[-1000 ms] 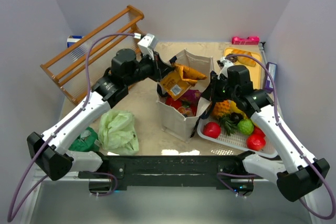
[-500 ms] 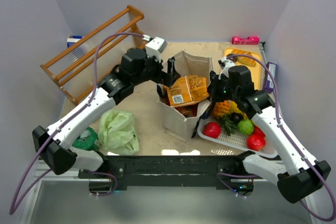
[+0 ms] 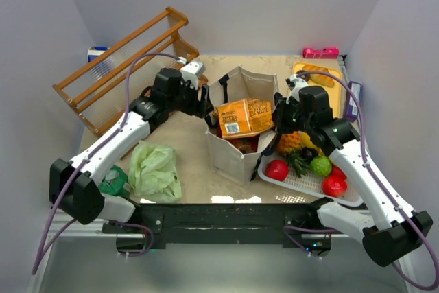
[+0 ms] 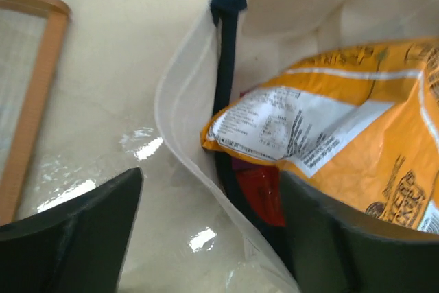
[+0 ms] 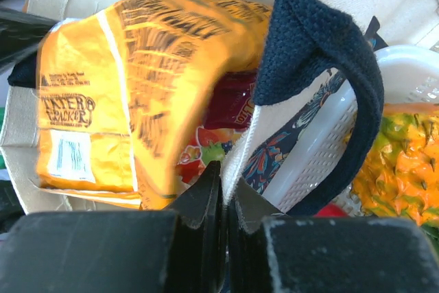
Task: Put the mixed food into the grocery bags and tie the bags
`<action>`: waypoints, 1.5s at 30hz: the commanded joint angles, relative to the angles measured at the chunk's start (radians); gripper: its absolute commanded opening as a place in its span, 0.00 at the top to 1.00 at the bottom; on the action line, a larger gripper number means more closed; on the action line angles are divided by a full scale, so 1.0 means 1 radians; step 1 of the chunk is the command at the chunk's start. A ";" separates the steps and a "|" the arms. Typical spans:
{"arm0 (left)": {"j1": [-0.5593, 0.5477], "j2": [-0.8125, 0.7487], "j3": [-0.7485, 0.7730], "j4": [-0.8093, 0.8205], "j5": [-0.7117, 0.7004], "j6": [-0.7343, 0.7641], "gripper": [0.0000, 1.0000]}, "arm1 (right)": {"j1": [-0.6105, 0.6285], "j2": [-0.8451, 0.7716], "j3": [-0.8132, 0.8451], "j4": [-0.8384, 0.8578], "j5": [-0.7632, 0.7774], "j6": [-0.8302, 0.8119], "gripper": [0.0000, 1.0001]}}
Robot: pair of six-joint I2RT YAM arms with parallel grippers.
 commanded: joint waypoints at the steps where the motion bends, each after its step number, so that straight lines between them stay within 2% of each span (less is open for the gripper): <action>1: -0.002 0.073 -0.011 0.086 0.184 -0.022 0.52 | 0.002 -0.040 0.040 0.044 0.007 -0.019 0.92; 2: 0.000 0.082 0.003 0.091 0.194 -0.023 0.81 | 0.002 -0.040 0.044 0.045 0.008 -0.022 0.93; 4: -0.002 0.096 0.033 0.100 0.178 -0.016 1.00 | 0.001 -0.023 0.047 0.063 0.028 -0.031 1.00; 7: 0.000 0.117 0.142 0.099 0.123 0.016 1.00 | 0.001 0.041 0.083 0.070 0.126 -0.043 1.00; 9: 0.003 0.148 0.271 0.074 0.080 0.040 1.00 | 0.002 0.085 0.163 0.057 0.169 -0.057 1.00; 13: 0.023 0.301 0.545 -0.013 0.011 0.088 1.00 | -0.001 0.228 0.341 0.030 0.241 -0.100 1.00; 16: 0.041 0.421 0.696 -0.062 -0.010 0.103 1.00 | 0.001 0.317 0.461 0.004 0.305 -0.124 1.00; 20: 0.075 0.527 0.768 -0.027 -0.062 0.146 1.00 | -0.011 0.416 0.536 0.054 0.349 -0.138 1.00; 24: 0.116 0.651 0.828 0.014 -0.076 0.134 1.00 | -0.053 0.545 0.571 0.105 0.272 -0.137 1.00; 26: 0.123 0.685 0.865 0.007 -0.105 0.134 0.99 | -0.057 0.610 0.617 0.075 0.263 -0.140 1.00; 27: 0.121 0.699 0.873 -0.004 -0.104 0.143 0.94 | -0.057 0.621 0.639 0.053 0.263 -0.149 0.95; 28: 0.121 0.696 0.867 -0.004 -0.095 0.151 0.79 | -0.057 0.627 0.669 0.033 0.257 -0.157 0.89; 29: 0.121 0.682 0.847 0.004 -0.067 0.160 0.71 | -0.056 0.622 0.672 0.016 0.244 -0.167 0.79; 30: 0.121 0.626 0.813 0.054 -0.060 0.171 0.63 | -0.056 0.597 0.671 0.017 0.234 -0.187 0.58; 31: 0.119 0.584 0.719 0.095 -0.056 0.172 0.46 | -0.056 0.572 0.662 0.019 0.235 -0.195 0.48; 33: 0.121 0.438 0.609 0.225 -0.095 0.154 0.32 | -0.056 0.476 0.639 0.031 0.237 -0.200 0.24; 34: 0.121 0.383 0.502 0.259 -0.127 0.136 0.22 | -0.054 0.437 0.595 0.047 0.234 -0.198 0.20; 35: 0.121 0.327 0.444 0.295 -0.194 0.111 0.16 | -0.056 0.397 0.567 0.088 0.229 -0.195 0.13; 36: 0.121 0.218 0.387 0.353 -0.208 0.082 0.10 | -0.054 0.348 0.541 0.109 0.223 -0.189 0.02; 37: 0.123 0.172 0.298 0.358 -0.211 0.082 0.02 | -0.053 0.270 0.489 0.135 0.188 -0.187 0.01; 38: 0.123 0.132 0.270 0.387 -0.204 0.085 0.00 | -0.048 0.224 0.461 0.190 0.165 -0.189 0.01; 40: 0.127 0.069 0.268 0.259 -0.175 0.085 0.00 | -0.033 0.128 0.389 0.240 0.041 -0.187 0.01; 42: 0.132 0.038 0.255 0.144 -0.125 0.097 0.00 | 0.027 0.083 0.340 0.296 -0.015 -0.166 0.01; 45: 0.179 -0.028 0.132 0.149 -0.153 0.067 0.00 | 0.195 0.043 0.246 0.358 -0.023 -0.137 0.02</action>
